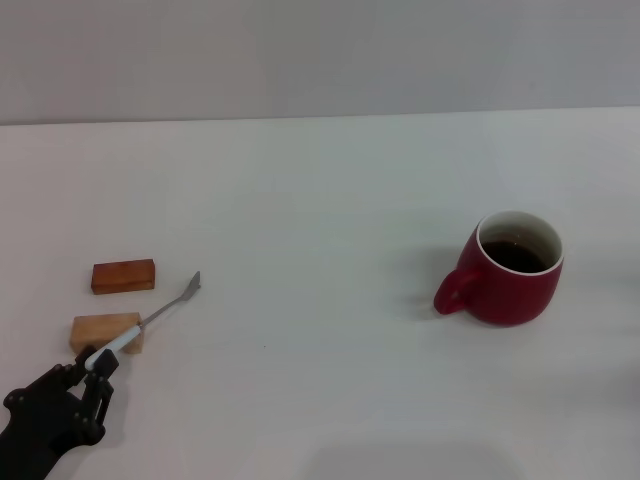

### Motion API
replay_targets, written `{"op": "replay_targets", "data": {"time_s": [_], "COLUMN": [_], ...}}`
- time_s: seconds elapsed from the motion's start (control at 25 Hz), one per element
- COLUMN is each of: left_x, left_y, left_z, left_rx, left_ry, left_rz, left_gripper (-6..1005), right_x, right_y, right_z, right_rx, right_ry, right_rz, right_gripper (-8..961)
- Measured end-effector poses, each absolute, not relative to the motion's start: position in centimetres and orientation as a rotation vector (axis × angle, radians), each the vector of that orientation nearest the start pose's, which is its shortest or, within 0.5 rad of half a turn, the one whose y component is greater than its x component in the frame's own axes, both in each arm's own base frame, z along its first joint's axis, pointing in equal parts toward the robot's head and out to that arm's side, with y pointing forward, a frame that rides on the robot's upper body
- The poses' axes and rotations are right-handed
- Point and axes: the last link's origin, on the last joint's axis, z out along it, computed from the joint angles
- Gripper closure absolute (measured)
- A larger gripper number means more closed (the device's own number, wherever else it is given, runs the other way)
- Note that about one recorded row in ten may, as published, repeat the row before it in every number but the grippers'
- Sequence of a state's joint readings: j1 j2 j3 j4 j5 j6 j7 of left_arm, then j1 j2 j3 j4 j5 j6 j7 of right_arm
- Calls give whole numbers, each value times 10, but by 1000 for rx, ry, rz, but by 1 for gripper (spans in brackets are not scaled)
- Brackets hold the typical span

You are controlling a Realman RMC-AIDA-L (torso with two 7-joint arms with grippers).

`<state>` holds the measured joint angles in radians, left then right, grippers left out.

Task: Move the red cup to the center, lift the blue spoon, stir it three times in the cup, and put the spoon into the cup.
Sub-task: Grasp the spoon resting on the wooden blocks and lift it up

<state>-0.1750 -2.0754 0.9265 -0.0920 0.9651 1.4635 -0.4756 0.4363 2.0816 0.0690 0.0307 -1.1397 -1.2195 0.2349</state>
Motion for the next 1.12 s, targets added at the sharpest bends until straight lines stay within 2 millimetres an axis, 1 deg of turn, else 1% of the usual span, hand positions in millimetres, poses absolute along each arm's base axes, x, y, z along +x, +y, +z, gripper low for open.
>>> {"op": "replay_targets", "data": {"time_s": [1.12], "left_x": [-371], "left_y": [191], "left_z": [-47], "left_rx": [-1862], "left_ry": [-820], "left_rz": [-797], "left_gripper": [851], "right_x": [384], "right_y": [312], "right_z": [36], "right_rx": [-1205], "right_ry": [709], "right_rz": [664], "right_gripper": [953]}}
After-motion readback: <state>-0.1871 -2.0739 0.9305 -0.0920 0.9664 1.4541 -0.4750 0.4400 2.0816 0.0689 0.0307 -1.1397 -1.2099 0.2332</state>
